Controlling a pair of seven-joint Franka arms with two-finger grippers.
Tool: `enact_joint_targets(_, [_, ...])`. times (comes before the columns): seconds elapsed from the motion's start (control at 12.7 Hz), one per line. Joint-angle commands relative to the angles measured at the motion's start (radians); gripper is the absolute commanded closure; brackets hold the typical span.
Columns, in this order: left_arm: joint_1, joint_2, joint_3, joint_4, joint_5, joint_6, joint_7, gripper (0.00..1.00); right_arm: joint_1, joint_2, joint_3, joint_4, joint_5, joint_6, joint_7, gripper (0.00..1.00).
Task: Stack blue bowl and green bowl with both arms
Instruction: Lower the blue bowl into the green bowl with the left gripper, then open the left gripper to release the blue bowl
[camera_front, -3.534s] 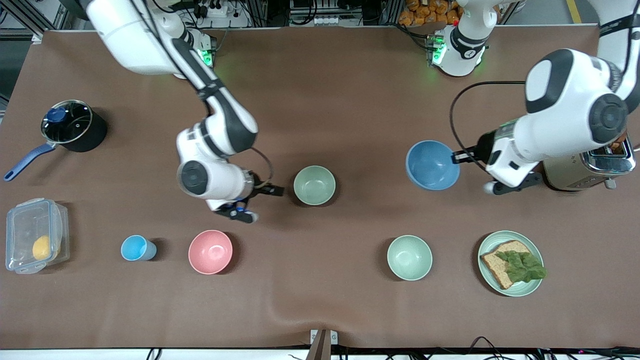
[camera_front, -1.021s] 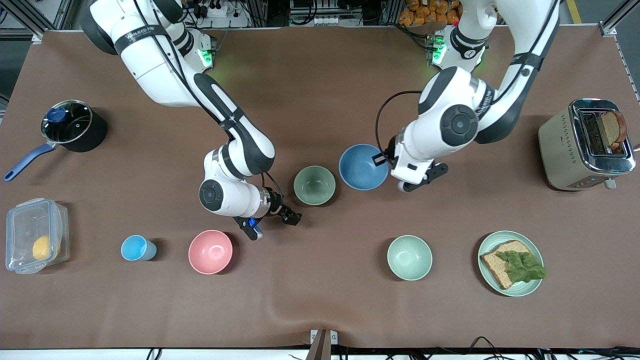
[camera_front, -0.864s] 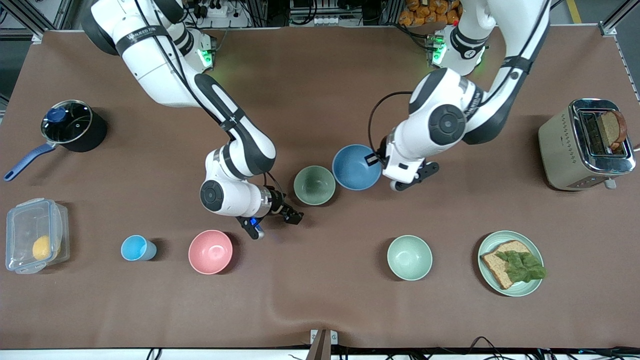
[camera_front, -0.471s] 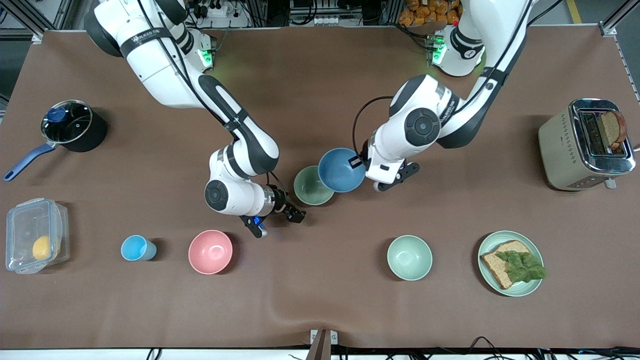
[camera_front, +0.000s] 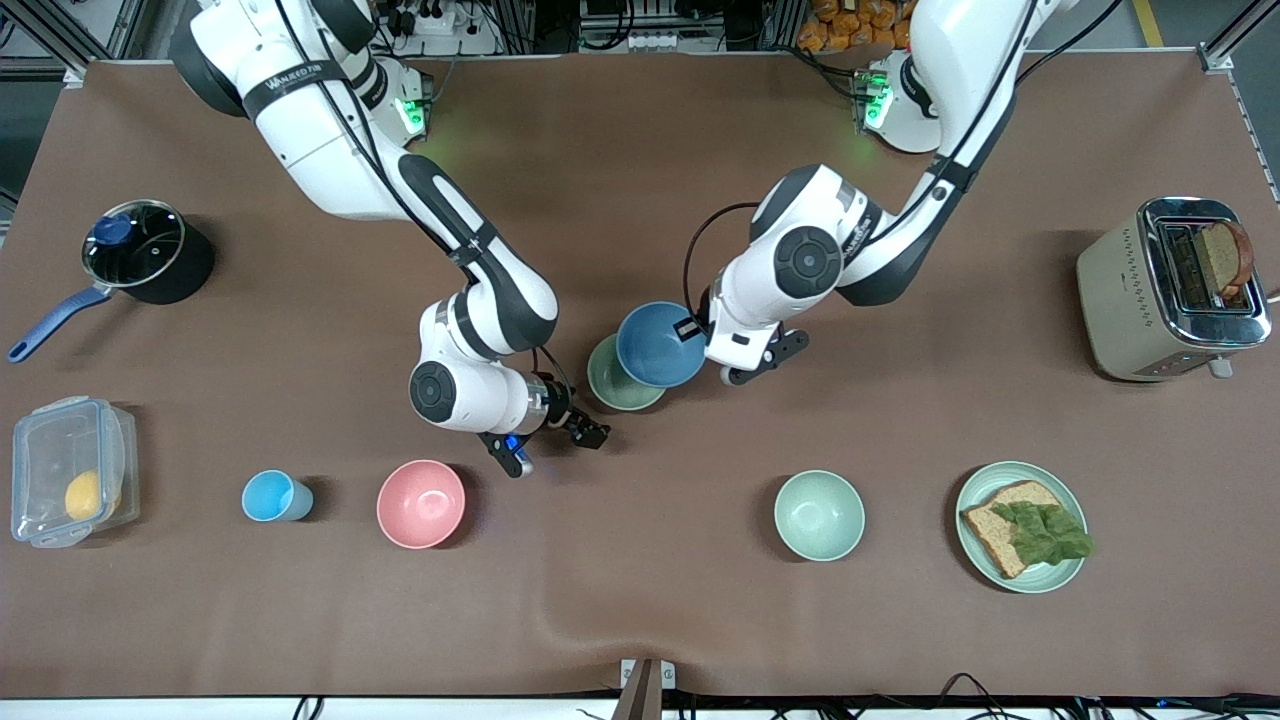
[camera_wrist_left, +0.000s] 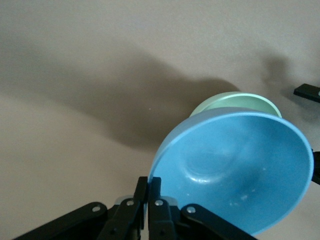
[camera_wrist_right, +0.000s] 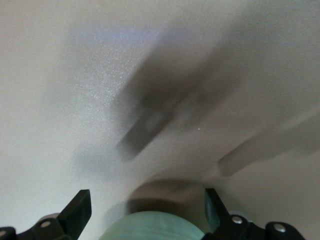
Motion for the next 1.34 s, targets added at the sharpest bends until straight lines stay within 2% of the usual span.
enact_joint_targets(0.0, [-0.023,0.037,0.009,0.049,0.03,0.016,-0.031,1.0,0.004,0.011,-0.003,0.007,0.018,0.011,0.001,0.0])
enact_joint_targets(0.24, [-0.054,0.106,0.01,0.129,0.085,0.016,-0.105,1.0,0.002,0.012,-0.003,0.007,0.018,0.036,0.009,0.0])
enact_joint_targets(0.55, [-0.075,0.164,0.012,0.186,0.113,0.016,-0.145,1.0,-0.001,0.023,-0.003,-0.004,0.018,0.077,0.009,0.0])
enact_joint_targets(1.26, [-0.091,0.194,0.012,0.189,0.125,0.039,-0.171,1.0,-0.004,0.023,-0.003,-0.004,0.018,0.077,0.009,0.0])
